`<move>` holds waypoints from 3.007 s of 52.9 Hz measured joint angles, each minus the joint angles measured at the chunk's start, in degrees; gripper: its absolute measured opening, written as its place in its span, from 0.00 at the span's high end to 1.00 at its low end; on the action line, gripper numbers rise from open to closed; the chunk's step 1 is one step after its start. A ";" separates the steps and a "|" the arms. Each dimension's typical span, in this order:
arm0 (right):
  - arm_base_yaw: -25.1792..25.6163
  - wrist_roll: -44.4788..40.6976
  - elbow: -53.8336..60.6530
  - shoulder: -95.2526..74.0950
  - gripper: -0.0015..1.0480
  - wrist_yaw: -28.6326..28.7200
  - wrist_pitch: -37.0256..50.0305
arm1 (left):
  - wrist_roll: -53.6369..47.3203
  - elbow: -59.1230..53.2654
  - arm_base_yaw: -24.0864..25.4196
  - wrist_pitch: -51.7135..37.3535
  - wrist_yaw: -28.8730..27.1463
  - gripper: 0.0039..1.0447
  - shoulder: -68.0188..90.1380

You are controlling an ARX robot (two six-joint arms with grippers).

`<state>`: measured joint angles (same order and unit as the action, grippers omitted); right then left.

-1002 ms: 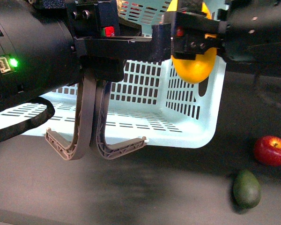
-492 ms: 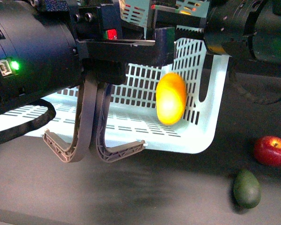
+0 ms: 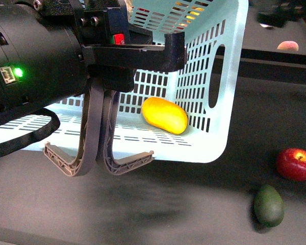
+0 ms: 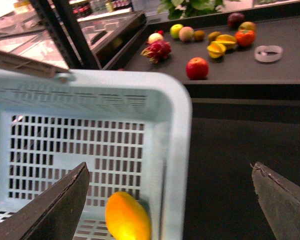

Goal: Pick mango with right arm and hold basket with left

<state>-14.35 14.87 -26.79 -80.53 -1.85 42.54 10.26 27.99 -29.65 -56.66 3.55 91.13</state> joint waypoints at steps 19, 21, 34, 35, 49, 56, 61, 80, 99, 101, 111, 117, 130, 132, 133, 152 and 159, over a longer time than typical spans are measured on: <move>-0.79 4.83 17.88 40.26 0.08 -13.03 -23.28 | 0.04 0.00 -0.07 0.00 0.52 0.93 0.00; -1.79 5.14 18.45 42.91 0.08 -14.12 -25.14 | 0.04 0.00 -0.04 0.00 0.50 0.93 0.00; -2.99 6.23 18.71 45.99 0.08 -14.75 -26.08 | 0.02 0.00 -0.04 0.00 0.09 0.93 0.00; -3.02 6.23 18.71 45.97 0.08 -14.75 -26.08 | 0.02 0.00 -0.04 0.00 0.09 0.93 0.00; -0.20 -7.54 23.15 48.43 0.32 -12.00 -15.08 | 0.04 0.00 -0.04 0.00 0.33 0.93 0.04; 2.73 -12.46 24.13 52.43 0.52 -9.40 -17.38 | 0.02 0.00 -0.04 0.00 0.31 0.93 0.04; 4.42 -13.62 24.76 54.49 0.66 -7.58 -18.84 | 0.02 0.00 -0.04 0.00 0.31 0.93 0.04; 13.77 -14.62 26.53 62.38 0.98 1.27 -24.17 | 0.04 0.00 -0.04 0.00 0.31 0.93 0.04; 14.23 -14.64 26.53 68.70 0.98 1.75 -30.47 | 0.02 0.00 -0.04 0.00 0.28 0.93 0.04; 14.23 -14.64 26.53 69.11 0.98 1.75 -30.91 | 0.02 0.00 -0.04 0.00 0.28 0.93 0.04; 14.23 -14.67 26.49 75.87 0.98 1.79 -39.52 | 0.02 0.00 -0.04 0.00 0.28 0.93 0.04; 14.23 -14.67 26.49 80.19 0.98 1.79 -42.21 | 0.07 0.00 -0.04 0.00 0.26 0.93 0.04; 14.23 -14.67 26.49 80.21 0.98 1.79 -42.45 | 0.09 0.00 -0.04 0.00 0.28 0.93 0.04; 14.23 -14.67 26.49 80.21 0.98 1.79 -42.45 | 0.04 0.00 -0.04 0.00 0.28 0.93 0.04; 14.23 -14.67 26.49 80.21 0.98 1.79 -42.45 | 0.02 0.00 -0.04 0.00 0.28 0.93 0.04; 14.23 -14.73 26.49 80.21 0.64 1.77 -42.45 | 0.04 0.00 -0.04 0.00 0.31 0.93 0.04; 14.23 -14.73 26.49 80.21 0.46 1.79 -42.45 | 0.04 0.00 -0.04 0.00 0.28 0.93 0.04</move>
<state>-0.12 0.14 -0.30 -0.32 -0.05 0.10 10.31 27.99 -29.69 -56.66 3.84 91.18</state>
